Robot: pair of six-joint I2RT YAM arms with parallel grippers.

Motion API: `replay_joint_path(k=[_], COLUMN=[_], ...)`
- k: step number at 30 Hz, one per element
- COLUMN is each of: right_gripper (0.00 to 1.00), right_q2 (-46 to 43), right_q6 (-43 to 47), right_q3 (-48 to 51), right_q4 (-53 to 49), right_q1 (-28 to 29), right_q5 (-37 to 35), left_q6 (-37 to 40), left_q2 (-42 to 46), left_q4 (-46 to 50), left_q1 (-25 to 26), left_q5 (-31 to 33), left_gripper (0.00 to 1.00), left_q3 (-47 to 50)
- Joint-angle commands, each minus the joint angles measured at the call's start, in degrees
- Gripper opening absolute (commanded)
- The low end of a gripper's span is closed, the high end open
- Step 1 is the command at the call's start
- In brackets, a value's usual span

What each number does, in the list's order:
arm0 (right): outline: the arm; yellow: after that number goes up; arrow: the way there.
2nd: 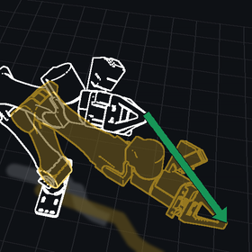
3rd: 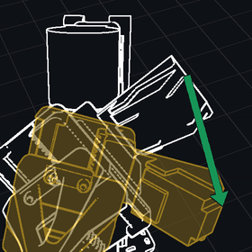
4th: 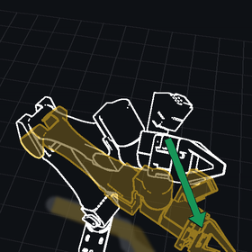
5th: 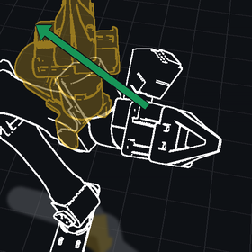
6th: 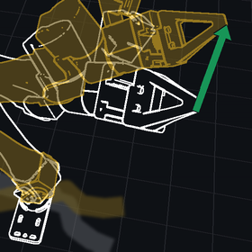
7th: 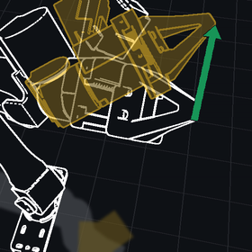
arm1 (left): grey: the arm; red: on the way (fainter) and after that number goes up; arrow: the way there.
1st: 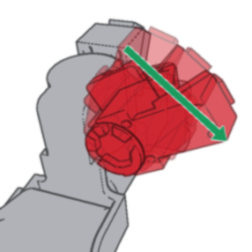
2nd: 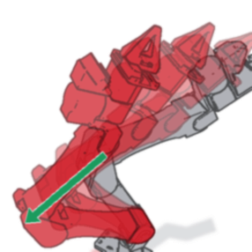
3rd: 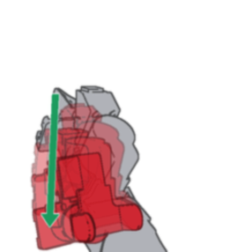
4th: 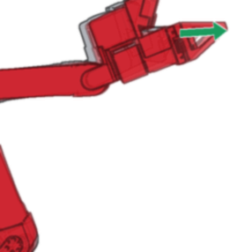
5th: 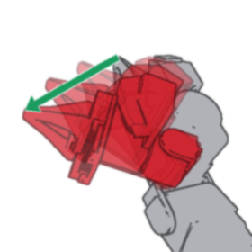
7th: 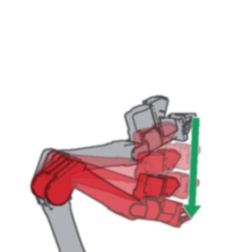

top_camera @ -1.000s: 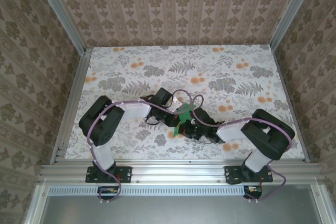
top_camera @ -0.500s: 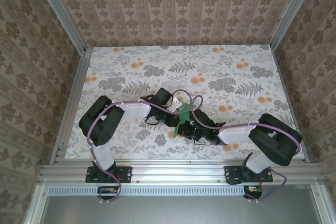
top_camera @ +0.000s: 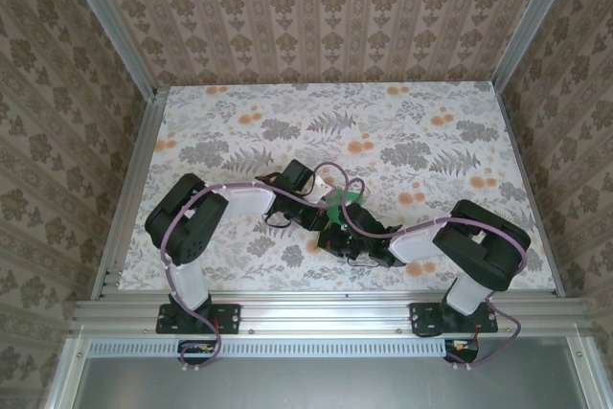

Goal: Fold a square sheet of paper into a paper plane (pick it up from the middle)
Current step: Third fold the triangle at the center of the table.

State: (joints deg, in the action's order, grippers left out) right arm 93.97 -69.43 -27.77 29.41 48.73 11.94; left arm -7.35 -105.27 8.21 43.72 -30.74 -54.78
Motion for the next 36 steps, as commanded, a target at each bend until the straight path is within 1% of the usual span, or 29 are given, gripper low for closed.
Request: replay_joint_path(k=[1, 4, 7, 11, 16, 19, 22, 25, 29, 32, 34, 36], right_gripper=[0.06, 0.06, 0.06, 0.06, 0.06, 0.06, 0.06, 0.06, 0.07, 0.06, 0.07, 0.07], right_q2=[-1.83, -4.47, -4.73, -1.74, 1.66, 2.70, 1.29, -1.89, -4.57, -2.68, 0.62, 3.65], right_q6=[-0.47, 0.63, 0.95, 0.26, -1.10, -1.44, -1.18, 0.24, 0.79, 1.05, 0.41, -0.87], right_q3=[-0.46, -1.95, -3.63, -4.51, -2.71, -1.70, -1.95, -3.78, -4.57, -4.76, -4.35, -3.52], right_q4=[-3.46, -6.50, -8.82, -9.70, -9.30, -8.35, -9.37, -12.91, -13.45, -12.83, -9.41, -6.74], right_q1=[0.36, 0.55, 1.43, 2.37, 2.51, 2.56, 2.54, 2.59, 2.51, 2.94, 2.95, 3.01], right_q5=[-2.51, -2.21, -2.45, -3.09, -5.05, -4.86, -4.56, -4.67, -3.74, -2.38, -0.46, -0.16], left_q6=[-0.21, -0.38, -0.45, -0.29, -0.29, -0.20, -0.16, -0.13, -0.12, -0.12, -0.13, -0.12], left_q2=[-3.78, -3.71, -3.58, -3.50, -3.36, -3.36, -3.45, -3.45, -3.41, -3.45, -3.49, -3.46], left_q4=[3.55, 3.65, 3.61, 3.90, 4.05, 4.16, 4.25, 4.35, 4.50, 4.53, 4.61, 4.65], left_q1=[0.22, 0.13, 0.00, 0.02, -0.07, -0.11, -0.11, -0.08, -0.07, -0.05, -0.10, -0.12], left_q5=[3.58, 3.67, 3.41, 3.32, 3.32, 3.32, 3.32, 3.36, 3.38, 3.36, 3.32, 3.32], left_gripper=[0.00, 0.00, 0.00, 0.00, 0.00, 0.00, 0.00, 0.00, 0.00, 0.00, 0.00, 0.00], left_q3=[2.45, 2.29, 2.09, 1.95, 2.20, 2.18, 2.07, 2.03, 1.89, 1.79, 1.71, 1.70])
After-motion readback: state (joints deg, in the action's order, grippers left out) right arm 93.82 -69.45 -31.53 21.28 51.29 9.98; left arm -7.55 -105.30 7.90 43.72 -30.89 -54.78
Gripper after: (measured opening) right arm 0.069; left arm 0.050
